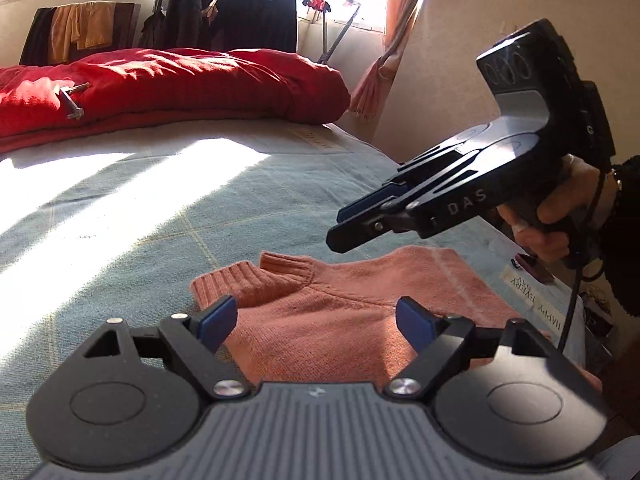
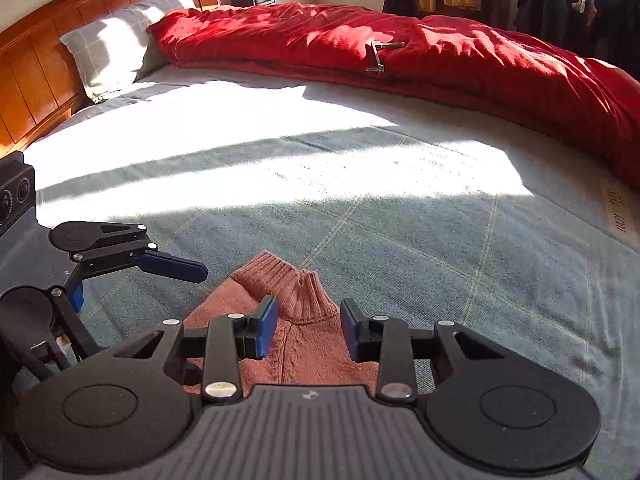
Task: Fold clothes
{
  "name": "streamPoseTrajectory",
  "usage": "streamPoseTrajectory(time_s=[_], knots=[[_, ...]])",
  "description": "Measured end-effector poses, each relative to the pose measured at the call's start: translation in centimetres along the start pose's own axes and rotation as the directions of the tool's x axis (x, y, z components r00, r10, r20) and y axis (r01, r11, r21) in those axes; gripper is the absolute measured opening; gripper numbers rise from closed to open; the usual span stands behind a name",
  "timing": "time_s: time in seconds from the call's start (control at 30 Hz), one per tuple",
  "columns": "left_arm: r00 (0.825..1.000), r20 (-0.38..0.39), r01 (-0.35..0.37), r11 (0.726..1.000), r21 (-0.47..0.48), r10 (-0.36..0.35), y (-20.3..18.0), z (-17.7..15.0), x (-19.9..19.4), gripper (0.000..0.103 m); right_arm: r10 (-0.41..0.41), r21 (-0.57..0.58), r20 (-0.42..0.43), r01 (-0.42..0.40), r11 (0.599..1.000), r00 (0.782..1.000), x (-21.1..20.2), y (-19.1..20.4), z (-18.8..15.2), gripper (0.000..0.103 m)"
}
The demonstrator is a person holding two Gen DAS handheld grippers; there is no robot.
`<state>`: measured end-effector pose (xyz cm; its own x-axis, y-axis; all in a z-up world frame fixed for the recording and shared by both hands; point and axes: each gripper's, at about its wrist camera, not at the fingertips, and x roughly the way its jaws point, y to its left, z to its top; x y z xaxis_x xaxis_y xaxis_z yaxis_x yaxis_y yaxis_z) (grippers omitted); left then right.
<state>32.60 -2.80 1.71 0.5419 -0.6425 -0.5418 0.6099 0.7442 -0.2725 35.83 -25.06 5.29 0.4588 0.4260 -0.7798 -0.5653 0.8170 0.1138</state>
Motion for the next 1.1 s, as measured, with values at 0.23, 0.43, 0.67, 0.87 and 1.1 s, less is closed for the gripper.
streamPoseTrajectory(time_s=[0.23,0.43,0.67,0.87,1.1], knots=[[1.000,0.013,0.005,1.000,-0.020,-0.005,1.0,-0.4,-0.6,0.087,0.044,0.057,-0.106,-0.038,0.998,0.993,6.7,-1.7,0.0,0.025],[1.000,0.025,0.010,0.999,-0.036,-0.009,1.9,-0.8,-1.0,0.087,0.003,0.125,-0.038,0.002,0.992,0.999,6.6,-2.2,1.3,0.011],[0.999,-0.003,0.050,0.997,0.053,-0.050,0.7,-0.5,-0.8,0.089,-0.075,0.270,-0.007,0.074,0.960,0.997,2.2,-3.7,-0.4,0.018],[0.989,-0.066,0.136,0.983,0.119,-0.129,-1.6,0.1,0.9,0.090,-0.171,0.419,0.016,0.149,0.896,0.985,-5.6,-4.8,-4.8,0.041],[0.970,-0.156,0.215,0.955,0.203,-0.185,-3.9,-1.2,2.4,0.093,-0.163,0.512,-0.009,0.145,0.847,0.987,-4.2,-4.9,-9.0,0.042]])
